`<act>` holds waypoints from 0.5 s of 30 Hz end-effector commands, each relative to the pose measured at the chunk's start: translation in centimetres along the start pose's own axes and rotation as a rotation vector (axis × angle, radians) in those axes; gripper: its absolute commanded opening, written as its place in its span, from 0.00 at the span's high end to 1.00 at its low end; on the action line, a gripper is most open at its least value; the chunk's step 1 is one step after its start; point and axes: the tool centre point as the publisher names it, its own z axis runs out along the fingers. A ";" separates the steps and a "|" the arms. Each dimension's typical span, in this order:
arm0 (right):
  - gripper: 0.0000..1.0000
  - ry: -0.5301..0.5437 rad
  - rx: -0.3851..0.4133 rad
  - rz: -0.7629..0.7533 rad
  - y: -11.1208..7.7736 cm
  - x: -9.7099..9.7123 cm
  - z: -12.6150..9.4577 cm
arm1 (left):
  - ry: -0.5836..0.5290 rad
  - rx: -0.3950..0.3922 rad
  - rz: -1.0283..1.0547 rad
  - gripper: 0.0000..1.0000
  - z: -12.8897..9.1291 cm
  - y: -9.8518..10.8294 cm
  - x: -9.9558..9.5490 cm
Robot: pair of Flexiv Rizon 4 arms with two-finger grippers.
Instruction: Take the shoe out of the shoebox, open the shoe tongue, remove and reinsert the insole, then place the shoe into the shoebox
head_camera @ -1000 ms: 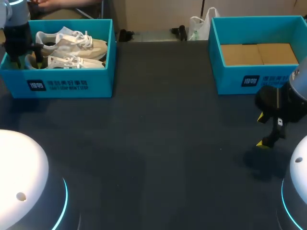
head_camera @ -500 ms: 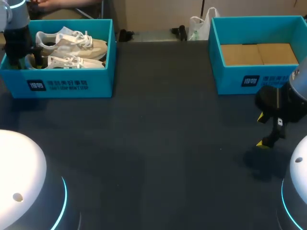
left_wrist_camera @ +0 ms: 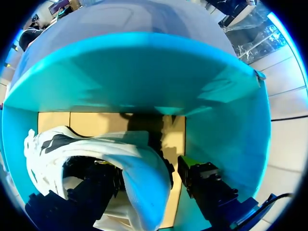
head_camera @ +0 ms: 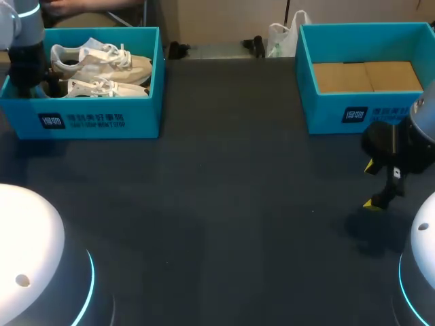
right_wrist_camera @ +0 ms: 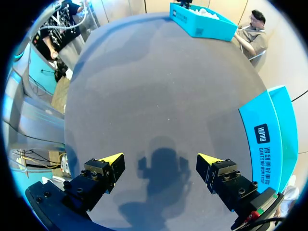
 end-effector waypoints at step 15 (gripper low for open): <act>0.00 -0.002 0.002 0.000 0.0 0.1 0.0 | 0.008 0.016 -0.012 0.83 0.8 0.1 0.7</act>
